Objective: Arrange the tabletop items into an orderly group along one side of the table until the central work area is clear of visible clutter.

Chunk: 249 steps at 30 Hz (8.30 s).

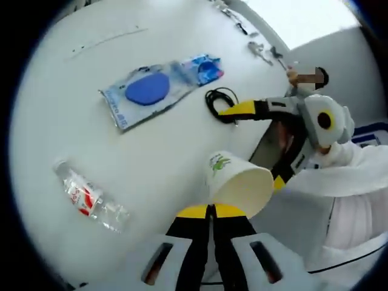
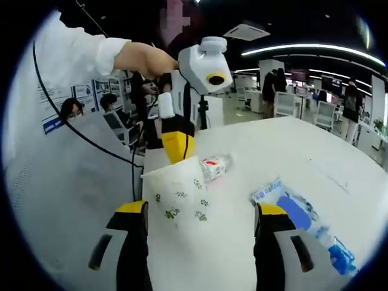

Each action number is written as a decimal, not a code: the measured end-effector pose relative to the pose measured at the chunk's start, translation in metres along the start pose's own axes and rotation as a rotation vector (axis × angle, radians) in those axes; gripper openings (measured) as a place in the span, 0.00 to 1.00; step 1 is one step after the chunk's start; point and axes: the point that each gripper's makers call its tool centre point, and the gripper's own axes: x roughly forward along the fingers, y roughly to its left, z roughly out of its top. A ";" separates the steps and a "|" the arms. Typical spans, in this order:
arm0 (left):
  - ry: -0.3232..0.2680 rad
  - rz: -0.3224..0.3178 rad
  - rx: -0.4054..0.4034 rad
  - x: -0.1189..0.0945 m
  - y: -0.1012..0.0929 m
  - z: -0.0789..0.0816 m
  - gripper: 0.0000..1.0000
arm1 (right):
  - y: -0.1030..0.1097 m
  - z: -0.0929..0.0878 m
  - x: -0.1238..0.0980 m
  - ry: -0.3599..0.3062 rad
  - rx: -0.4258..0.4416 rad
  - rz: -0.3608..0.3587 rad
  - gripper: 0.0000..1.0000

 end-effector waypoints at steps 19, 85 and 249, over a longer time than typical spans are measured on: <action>0.028 -0.034 0.041 0.007 -0.021 0.003 0.00 | 0.030 -0.004 0.013 0.038 -0.168 0.101 0.39; -1.006 0.393 0.003 -0.084 0.034 -0.070 0.84 | -0.087 0.046 0.114 -0.207 0.016 -0.064 0.36; -0.630 0.363 -0.495 -0.026 0.152 -0.038 0.76 | -0.121 -0.030 -0.018 -0.216 0.335 -0.495 0.67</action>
